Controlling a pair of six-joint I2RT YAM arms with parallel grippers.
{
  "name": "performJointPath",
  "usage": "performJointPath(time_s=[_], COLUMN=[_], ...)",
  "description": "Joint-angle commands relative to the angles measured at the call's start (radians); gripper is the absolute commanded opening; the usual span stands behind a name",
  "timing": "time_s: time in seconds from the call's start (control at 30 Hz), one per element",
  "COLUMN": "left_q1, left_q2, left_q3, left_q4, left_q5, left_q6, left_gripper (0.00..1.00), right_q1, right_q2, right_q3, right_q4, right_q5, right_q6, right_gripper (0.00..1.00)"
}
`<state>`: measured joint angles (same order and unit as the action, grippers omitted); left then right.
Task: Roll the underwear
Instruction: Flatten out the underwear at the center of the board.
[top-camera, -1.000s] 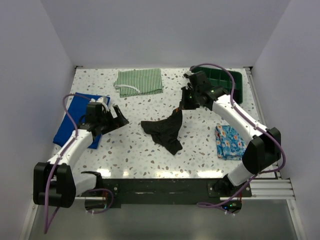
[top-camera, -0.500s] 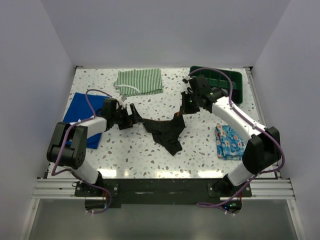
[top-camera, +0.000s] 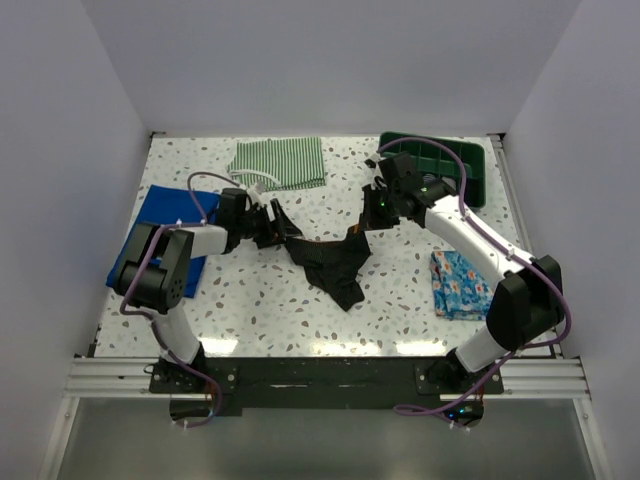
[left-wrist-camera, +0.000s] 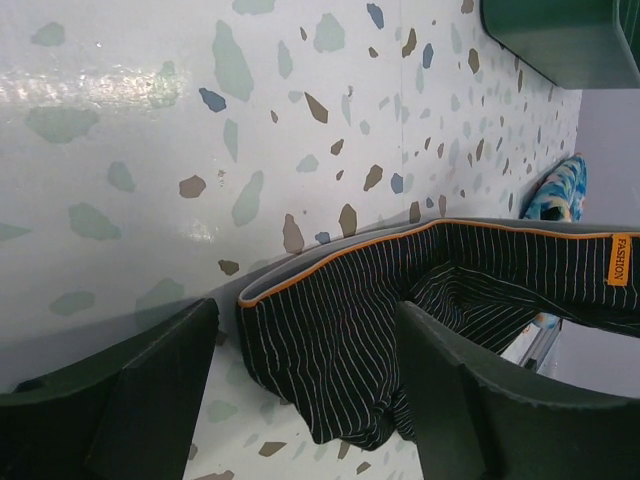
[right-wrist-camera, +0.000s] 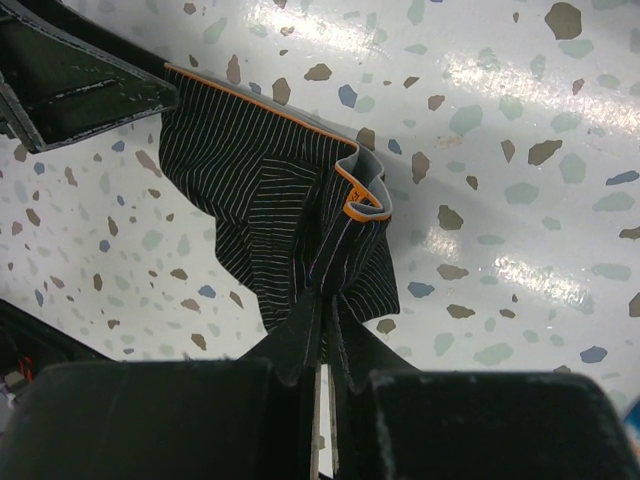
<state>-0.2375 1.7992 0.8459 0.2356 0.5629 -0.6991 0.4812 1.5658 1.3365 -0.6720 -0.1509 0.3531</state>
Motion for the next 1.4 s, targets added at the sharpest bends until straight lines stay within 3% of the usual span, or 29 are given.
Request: performJointPath(time_s=[0.0,0.2,0.4,0.73,0.97,1.37], left_q1=[-0.023,-0.029,-0.029,-0.028,-0.028,-0.028], left_q2=[0.045,0.043,-0.061,-0.440,-0.665,-0.752], left_q3=[0.030,0.038,0.077,0.225,0.260,0.275], left_q4=[-0.010,-0.015,-0.045,-0.418,-0.588,-0.680], left_q5=[0.003,0.003,0.014,-0.162,-0.326,-0.368], left_q6=[-0.007,-0.002,0.016,0.184,0.262,0.297], left_gripper=[0.71,0.47,0.00,0.00,0.00,0.00], right_q1=[-0.006,-0.006,-0.009,-0.019,-0.020,-0.020], right_q2=[-0.046,-0.046,-0.065,-0.246,-0.352,-0.395], right_q3=[0.010,0.020,0.055,0.059,0.003,-0.046], right_q4=[0.018,0.017,-0.009,-0.081,-0.061,-0.031], right_q5=[-0.006,-0.006,0.007,0.051,0.123,0.057], right_q6=[-0.017,-0.017,-0.042,-0.121,-0.042,0.037], right_gripper=[0.03,0.03,0.03,0.05,0.06,0.07])
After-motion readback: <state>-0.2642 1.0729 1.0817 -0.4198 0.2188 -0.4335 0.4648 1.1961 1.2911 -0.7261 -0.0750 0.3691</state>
